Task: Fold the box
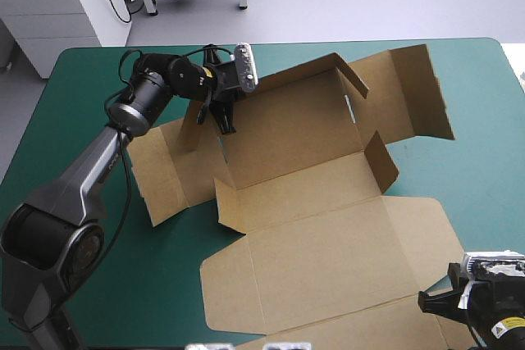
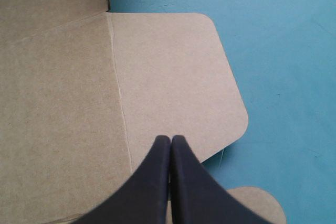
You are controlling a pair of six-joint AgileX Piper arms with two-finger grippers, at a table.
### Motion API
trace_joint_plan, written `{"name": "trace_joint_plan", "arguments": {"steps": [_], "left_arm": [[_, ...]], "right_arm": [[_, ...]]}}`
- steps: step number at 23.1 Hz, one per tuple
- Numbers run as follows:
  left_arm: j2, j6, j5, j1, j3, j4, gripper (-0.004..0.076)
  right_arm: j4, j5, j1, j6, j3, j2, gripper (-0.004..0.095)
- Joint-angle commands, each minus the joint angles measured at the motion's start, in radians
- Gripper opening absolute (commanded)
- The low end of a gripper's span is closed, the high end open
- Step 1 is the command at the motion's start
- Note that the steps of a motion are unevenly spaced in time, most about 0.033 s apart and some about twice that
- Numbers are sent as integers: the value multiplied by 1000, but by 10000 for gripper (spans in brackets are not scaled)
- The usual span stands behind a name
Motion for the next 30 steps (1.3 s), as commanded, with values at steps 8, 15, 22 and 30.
{"name": "trace_joint_plan", "arguments": {"steps": [8, 15, 22, 30], "left_arm": [[-100, -201, -123, -237, -38, 408, -9], [-102, -577, -98, -440, -10, 761, -9], [-160, -1211, -103, -638, 279, 1443, -9], [-229, -1712, -37, -732, 579, 1934, -8]], "right_arm": [[5, -58, -4, -4, -30, 15, -18], [5, -81, -4, 15, -40, 19, -18], [-29, -107, -4, 83, -241, 207, -18], [-8, -119, -4, 98, -505, 453, -18]]}}
